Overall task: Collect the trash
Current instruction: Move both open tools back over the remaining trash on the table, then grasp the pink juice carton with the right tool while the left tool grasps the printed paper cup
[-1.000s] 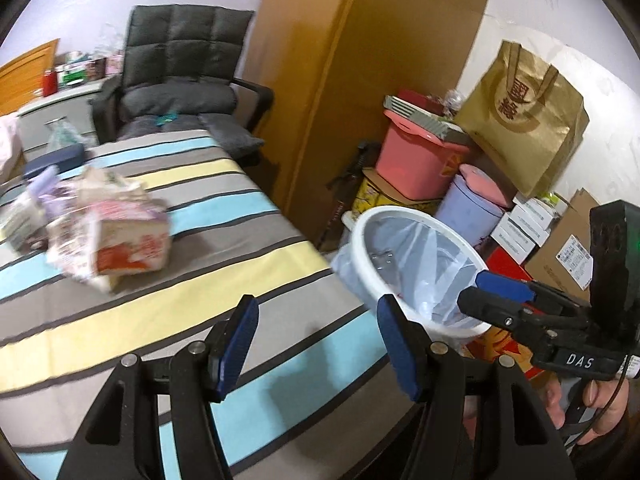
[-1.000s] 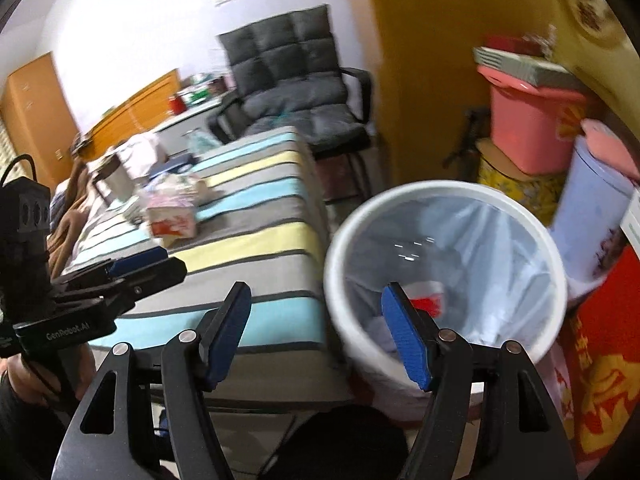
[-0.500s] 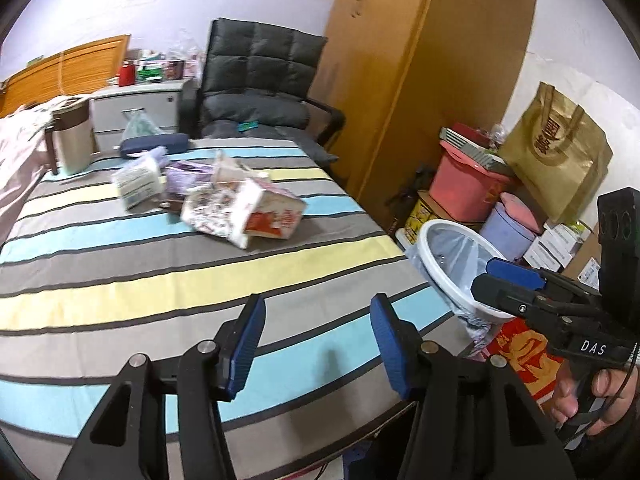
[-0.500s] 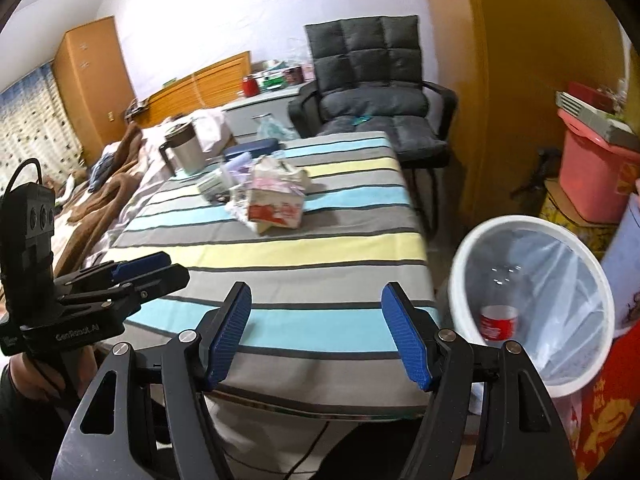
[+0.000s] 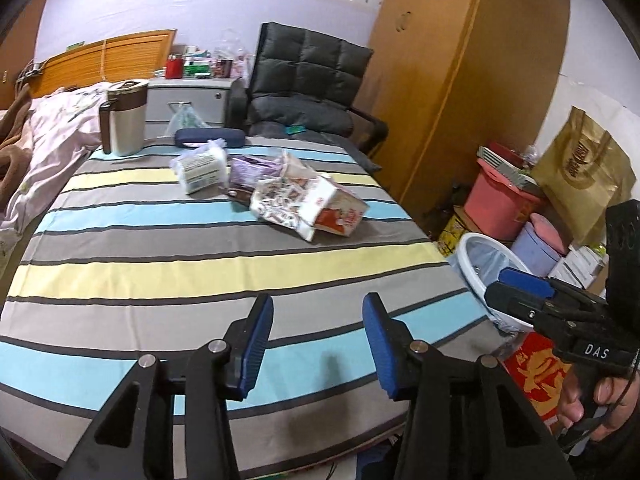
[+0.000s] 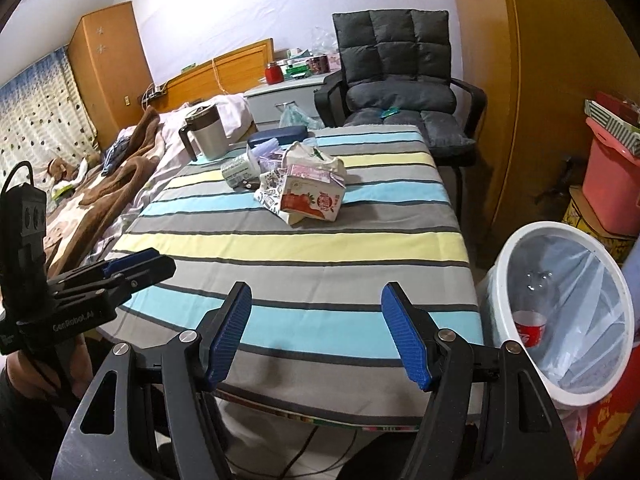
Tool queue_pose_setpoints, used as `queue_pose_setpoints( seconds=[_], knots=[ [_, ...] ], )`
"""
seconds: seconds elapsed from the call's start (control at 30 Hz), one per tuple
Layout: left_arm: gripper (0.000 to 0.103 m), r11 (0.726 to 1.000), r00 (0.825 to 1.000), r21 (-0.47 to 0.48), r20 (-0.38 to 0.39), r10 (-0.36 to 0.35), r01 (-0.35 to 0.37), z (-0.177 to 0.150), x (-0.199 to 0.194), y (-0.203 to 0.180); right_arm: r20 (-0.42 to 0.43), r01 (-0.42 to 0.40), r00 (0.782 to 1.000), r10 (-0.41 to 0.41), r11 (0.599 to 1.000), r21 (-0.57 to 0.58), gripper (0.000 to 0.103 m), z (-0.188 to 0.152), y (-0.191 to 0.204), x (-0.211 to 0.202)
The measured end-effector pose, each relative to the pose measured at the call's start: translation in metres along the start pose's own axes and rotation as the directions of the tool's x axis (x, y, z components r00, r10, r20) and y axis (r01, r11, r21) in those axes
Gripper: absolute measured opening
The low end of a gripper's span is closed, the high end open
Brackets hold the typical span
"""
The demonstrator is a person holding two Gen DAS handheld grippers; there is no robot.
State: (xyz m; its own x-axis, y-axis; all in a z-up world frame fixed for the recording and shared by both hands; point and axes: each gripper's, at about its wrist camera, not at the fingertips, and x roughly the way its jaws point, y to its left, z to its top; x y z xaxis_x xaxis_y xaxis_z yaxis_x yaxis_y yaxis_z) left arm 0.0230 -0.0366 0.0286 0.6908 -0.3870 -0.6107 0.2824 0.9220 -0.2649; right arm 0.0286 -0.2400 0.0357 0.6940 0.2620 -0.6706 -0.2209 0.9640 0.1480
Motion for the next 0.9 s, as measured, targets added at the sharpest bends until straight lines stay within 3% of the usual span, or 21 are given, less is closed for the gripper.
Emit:
queue_pose_setpoints(
  seconds=[0.17, 0.73, 0.9],
  knots=[
    [0.043, 0.999, 0.999, -0.026, -0.020, 0.025, -0.025, 0.002, 0.008, 0.013, -0.024, 0.006, 1.000, -0.007, 1.000, -0.010, 0.057, 0.002, 0.003, 0.012],
    [0.043, 0.996, 0.998, -0.078, -0.044, 0.047, -0.050, 0.035, 0.043, 0.039, -0.054, -0.039, 0.998, 0.037, 0.998, -0.052, 0.057, 0.038, -0.001, 0.051],
    [0.043, 0.994, 0.997, -0.090, -0.048, 0.056, -0.060, 0.048, 0.056, 0.049, -0.055, -0.058, 0.997, 0.057, 0.998, -0.017, 0.059, 0.055, -0.005, 0.068]
  ],
)
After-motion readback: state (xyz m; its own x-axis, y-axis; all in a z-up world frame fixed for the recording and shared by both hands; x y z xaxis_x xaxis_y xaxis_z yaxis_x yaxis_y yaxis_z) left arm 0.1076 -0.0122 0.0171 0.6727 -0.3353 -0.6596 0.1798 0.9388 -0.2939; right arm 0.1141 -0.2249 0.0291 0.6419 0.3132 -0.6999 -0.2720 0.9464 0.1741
